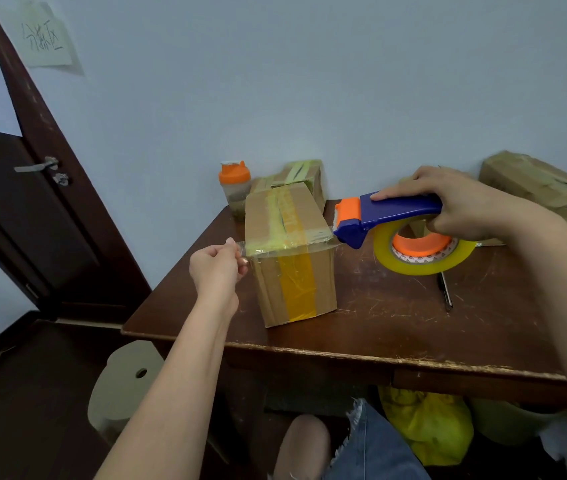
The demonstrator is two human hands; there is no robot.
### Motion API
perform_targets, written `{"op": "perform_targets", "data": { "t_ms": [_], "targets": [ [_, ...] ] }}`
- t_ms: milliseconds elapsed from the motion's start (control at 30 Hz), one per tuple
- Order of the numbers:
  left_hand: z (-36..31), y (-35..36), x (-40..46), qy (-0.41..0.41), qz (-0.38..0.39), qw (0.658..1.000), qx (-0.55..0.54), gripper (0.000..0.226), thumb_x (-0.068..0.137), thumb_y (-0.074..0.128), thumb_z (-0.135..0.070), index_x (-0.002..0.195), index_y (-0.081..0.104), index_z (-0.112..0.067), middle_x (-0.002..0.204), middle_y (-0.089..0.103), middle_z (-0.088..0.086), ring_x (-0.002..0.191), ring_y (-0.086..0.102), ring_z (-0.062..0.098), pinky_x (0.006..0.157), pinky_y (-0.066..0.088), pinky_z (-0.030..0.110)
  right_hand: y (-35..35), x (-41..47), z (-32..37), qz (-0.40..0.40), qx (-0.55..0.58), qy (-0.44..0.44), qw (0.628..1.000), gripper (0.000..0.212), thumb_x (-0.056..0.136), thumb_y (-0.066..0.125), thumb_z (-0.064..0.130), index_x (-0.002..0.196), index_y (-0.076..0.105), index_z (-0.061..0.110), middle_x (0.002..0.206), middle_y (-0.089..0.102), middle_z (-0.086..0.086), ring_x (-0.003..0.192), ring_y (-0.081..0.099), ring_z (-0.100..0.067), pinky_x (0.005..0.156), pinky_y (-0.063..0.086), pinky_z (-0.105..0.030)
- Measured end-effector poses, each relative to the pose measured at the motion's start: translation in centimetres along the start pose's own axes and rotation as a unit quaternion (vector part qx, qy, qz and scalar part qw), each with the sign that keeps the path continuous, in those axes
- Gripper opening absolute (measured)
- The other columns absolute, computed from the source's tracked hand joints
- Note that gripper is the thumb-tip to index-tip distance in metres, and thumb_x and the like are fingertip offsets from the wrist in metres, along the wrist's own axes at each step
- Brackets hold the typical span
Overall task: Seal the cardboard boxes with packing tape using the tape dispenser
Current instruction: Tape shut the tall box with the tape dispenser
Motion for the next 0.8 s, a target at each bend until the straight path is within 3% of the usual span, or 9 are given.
{"op": "perform_targets", "data": {
  "t_ms": [133,233,400,567,667,800],
  "targets": [
    [0.1,0.2,0.6,0.006,0.004,1.000,0.012,0.025,0.099,0.052,-0.011,0.074,0.059,-0.009,0.070,0.060,0.004,0.064,0.057,0.013,0.072,0.054,0.030,0.3,-0.3,0.0,-0.001,0.011,0.010,1.000,0.087,0.077,0.050,-0.016,0.124,0.048,0.057,0.096,0.041,0.016,0.088,0.047,-0.010,0.065,0.035,-0.016],
    [0.1,0.1,1.1,0.003,0.004,1.000,0.026,0.015,0.096,0.050,-0.007,0.085,0.061,-0.006,0.074,0.061,0.005,0.062,0.057,0.012,0.067,0.052,0.027,0.5,-0.4,-0.1,-0.004,0.020,0.008,1.000,0.088,0.077,0.049,-0.016,0.123,0.048,0.059,0.095,0.042,0.015,0.087,0.048,-0.008,0.065,0.035,-0.016],
    [-0.4,0.0,1.1,0.037,-0.002,0.997,0.063,0.022,0.096,0.046,-0.007,0.078,0.059,-0.007,0.085,0.062,0.009,0.063,0.058,0.011,0.059,0.050,0.022,0.3,0.0,0.2,-0.014,0.016,-0.003,1.000,0.086,0.079,0.051,-0.016,0.124,0.049,0.057,0.097,0.042,0.014,0.086,0.048,-0.009,0.064,0.035,-0.018],
    [-0.5,0.0,1.0,0.061,-0.003,0.992,0.107,0.022,0.099,0.046,-0.011,0.082,0.059,-0.007,0.093,0.066,0.014,0.065,0.062,0.014,0.062,0.051,0.023,0.2,0.4,0.0,-0.014,0.014,-0.006,1.000,0.086,0.078,0.052,-0.015,0.121,0.048,0.059,0.102,0.045,0.009,0.089,0.049,-0.014,0.066,0.038,-0.020],
    [-0.6,0.0,0.8,0.077,-0.008,0.987,0.141,0.022,0.099,0.046,-0.014,0.090,0.063,-0.002,0.088,0.067,0.012,0.066,0.064,0.015,0.059,0.047,0.020,0.1,0.7,-0.3,-0.009,0.015,-0.008,1.000,0.090,0.077,0.053,-0.016,0.120,0.047,0.063,0.105,0.046,0.008,0.091,0.051,-0.016,0.071,0.043,-0.027],
    [-0.4,0.1,0.6,0.077,-0.008,0.985,0.157,0.022,0.096,0.047,-0.013,0.086,0.062,-0.003,0.075,0.066,0.011,0.066,0.063,0.019,0.072,0.053,0.032,0.1,1.2,-0.6,0.008,-0.004,-0.010,1.000,0.092,0.076,0.054,-0.015,0.120,0.044,0.066,0.106,0.045,0.008,0.091,0.051,-0.016,0.074,0.047,-0.033]
  ]
}}
Point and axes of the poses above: each hand's wrist, its own x-axis towards the middle knuckle, its own y-axis out of the palm, z = x × y, the point moved 6 cm from there along x, towards the middle knuckle
